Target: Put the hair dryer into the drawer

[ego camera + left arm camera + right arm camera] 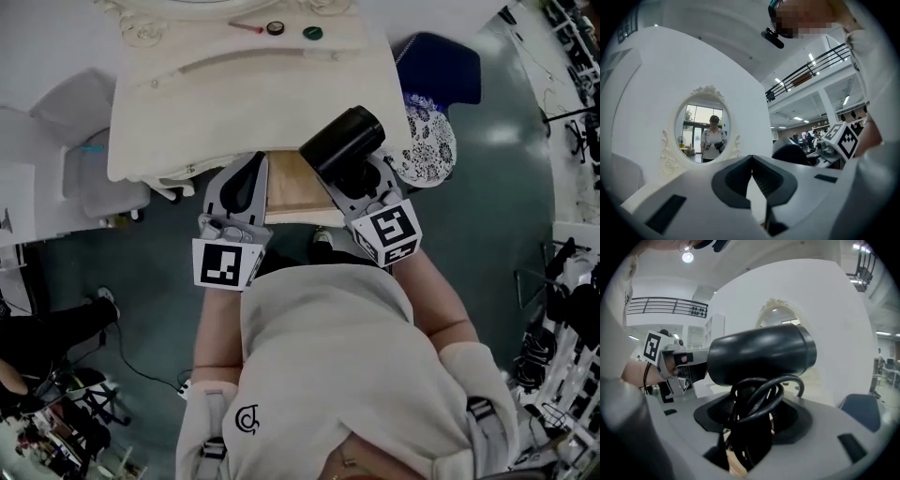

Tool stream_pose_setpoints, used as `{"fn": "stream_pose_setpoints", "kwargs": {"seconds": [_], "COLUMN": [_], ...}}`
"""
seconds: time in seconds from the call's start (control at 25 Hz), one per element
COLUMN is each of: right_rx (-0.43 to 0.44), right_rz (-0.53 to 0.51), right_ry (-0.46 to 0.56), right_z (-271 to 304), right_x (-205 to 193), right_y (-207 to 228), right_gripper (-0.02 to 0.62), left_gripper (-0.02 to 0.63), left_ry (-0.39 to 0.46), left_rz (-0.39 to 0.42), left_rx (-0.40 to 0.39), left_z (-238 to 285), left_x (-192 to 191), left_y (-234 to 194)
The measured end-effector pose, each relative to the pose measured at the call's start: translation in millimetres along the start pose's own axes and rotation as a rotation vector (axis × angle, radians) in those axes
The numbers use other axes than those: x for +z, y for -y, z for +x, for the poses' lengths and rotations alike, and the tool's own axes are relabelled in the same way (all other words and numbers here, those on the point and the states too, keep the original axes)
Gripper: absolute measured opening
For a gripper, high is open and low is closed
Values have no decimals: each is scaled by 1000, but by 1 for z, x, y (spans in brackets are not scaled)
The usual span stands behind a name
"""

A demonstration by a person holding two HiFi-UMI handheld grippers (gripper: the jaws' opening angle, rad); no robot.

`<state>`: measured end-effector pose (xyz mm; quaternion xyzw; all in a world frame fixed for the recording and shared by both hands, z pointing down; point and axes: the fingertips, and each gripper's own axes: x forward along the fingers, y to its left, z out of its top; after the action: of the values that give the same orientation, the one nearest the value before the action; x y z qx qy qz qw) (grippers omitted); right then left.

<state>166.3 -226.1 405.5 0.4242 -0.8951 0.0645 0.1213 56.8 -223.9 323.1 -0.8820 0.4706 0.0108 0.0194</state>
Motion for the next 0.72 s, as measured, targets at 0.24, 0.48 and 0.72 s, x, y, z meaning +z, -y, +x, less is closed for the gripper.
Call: {"fn": "stream_pose_setpoints", "kwargs": {"seconds": [0.24, 0.48, 0.72], "right_rx": [214, 402, 533], "right_rz": [-73, -160, -288], "right_ry": [-45, -175, -410], "right_z": [24, 46, 69], "right_x": [-27, -83, -169], "right_y": [-15, -35, -52], "right_gripper": [244, 244, 242], "left_gripper": [14, 14, 14], "left_ry": [-35, -46, -84], "left_rz": [-10, -20, -61], "left_rx": [159, 229, 267], "left_z": [-21, -32, -42], "left_x": [-17, -43, -75], "left_y": [-4, -8, -16]}}
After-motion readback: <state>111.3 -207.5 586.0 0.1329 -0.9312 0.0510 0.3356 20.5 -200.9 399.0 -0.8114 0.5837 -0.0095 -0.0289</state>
